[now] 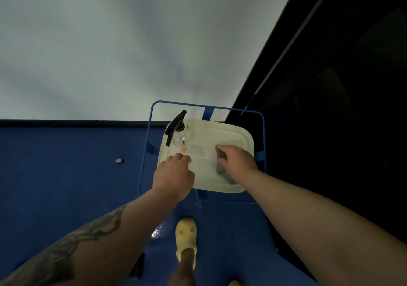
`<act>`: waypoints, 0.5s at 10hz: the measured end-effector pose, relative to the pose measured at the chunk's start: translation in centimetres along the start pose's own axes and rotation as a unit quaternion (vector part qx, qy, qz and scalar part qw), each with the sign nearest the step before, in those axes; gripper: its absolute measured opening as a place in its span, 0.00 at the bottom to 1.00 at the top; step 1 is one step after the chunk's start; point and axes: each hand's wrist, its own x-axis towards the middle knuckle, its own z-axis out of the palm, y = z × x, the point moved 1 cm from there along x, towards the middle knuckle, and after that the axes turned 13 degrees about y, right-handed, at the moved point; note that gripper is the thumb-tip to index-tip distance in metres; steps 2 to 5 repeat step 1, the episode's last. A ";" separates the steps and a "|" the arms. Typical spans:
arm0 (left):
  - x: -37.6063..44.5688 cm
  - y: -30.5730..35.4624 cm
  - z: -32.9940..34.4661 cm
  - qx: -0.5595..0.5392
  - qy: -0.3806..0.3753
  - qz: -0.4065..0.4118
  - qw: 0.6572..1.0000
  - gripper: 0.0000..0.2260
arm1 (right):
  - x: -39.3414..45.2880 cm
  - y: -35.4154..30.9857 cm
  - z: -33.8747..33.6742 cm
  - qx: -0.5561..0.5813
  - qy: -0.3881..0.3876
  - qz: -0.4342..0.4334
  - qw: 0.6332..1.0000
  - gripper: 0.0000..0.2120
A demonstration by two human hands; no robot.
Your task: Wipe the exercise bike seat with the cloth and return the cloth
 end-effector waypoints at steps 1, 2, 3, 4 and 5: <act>-0.6 -0.3 -0.4 0.017 0.007 0.002 1.000 0.18 | -0.9 0.2 -0.5 0.005 0.018 0.003 1.000 0.19; -0.6 -0.3 -0.4 0.017 0.007 0.002 1.000 0.18 | -0.9 0.2 -0.5 0.005 0.018 0.003 1.000 0.19; -0.6 -0.3 -0.4 0.017 0.007 0.002 1.000 0.18 | -0.9 0.2 -0.5 0.005 0.018 0.003 1.000 0.19; -0.6 -0.3 -0.4 0.017 0.007 0.002 1.000 0.18 | -0.9 0.2 -0.5 0.005 0.018 0.003 1.000 0.19; -0.6 -0.3 -0.4 0.017 0.007 0.002 1.000 0.18 | -0.9 0.2 -0.5 0.005 0.018 0.003 1.000 0.19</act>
